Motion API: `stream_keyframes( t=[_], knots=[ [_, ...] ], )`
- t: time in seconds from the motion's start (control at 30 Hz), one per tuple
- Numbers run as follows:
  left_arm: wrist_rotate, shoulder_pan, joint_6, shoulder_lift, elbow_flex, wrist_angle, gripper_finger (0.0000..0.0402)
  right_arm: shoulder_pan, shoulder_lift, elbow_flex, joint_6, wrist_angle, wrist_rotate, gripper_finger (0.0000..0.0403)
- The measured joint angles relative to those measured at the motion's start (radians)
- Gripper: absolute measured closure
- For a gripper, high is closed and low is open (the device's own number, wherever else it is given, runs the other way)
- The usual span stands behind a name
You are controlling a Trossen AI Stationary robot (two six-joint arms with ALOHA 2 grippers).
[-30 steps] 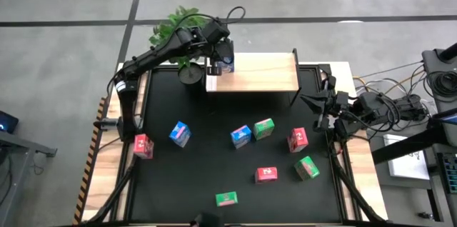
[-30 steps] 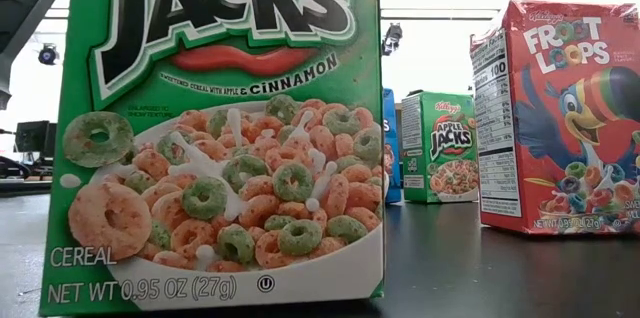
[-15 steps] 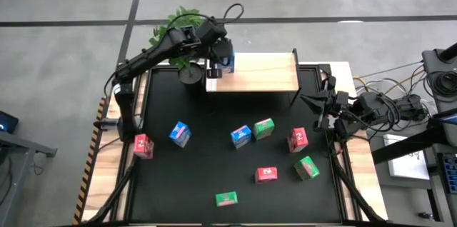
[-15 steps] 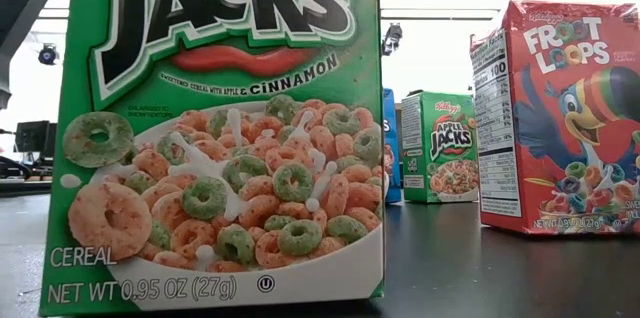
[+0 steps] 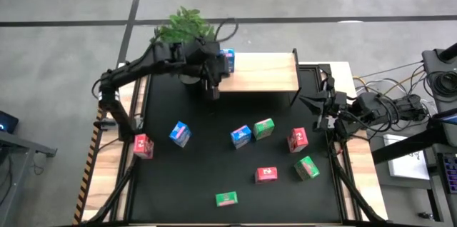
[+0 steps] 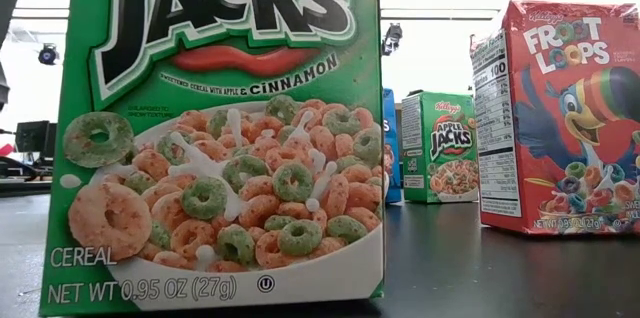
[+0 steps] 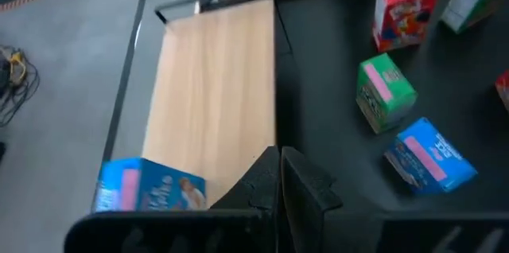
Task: Stack cereal on shelf
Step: Put the bottom left blue cereal box on the shelf
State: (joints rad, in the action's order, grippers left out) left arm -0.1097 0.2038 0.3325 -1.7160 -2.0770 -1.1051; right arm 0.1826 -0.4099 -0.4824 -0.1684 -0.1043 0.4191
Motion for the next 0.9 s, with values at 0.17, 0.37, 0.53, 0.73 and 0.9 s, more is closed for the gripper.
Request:
stream_keyframes(
  t=[0.17, 0.37, 0.53, 0.73, 0.9],
  knots=[
    [-0.143, -0.053, -0.069, 0.072, 0.274, 0.181, 0.0402, 0.0, -0.001, 0.0, 0.001, 0.001, 0.0, 0.039],
    [-0.381, -0.065, -0.089, 0.115, 0.613, 0.496, 0.0402, 0.0, -0.005, 0.001, -0.007, 0.011, 0.0, 0.039],
    [-0.464, -0.036, -0.006, 0.109, 0.755, 0.747, 0.0401, 0.0, -0.005, 0.001, -0.017, 0.014, 0.001, 0.039],
    [-0.493, 0.022, 0.021, 0.097, 0.792, 0.826, 0.0401, 0.0, -0.005, 0.001, -0.026, 0.016, 0.001, 0.039],
    [-0.459, 0.071, 0.016, 0.093, 0.794, 0.877, 0.0401, 0.0, -0.005, 0.002, -0.037, 0.018, 0.001, 0.039]
  ],
)
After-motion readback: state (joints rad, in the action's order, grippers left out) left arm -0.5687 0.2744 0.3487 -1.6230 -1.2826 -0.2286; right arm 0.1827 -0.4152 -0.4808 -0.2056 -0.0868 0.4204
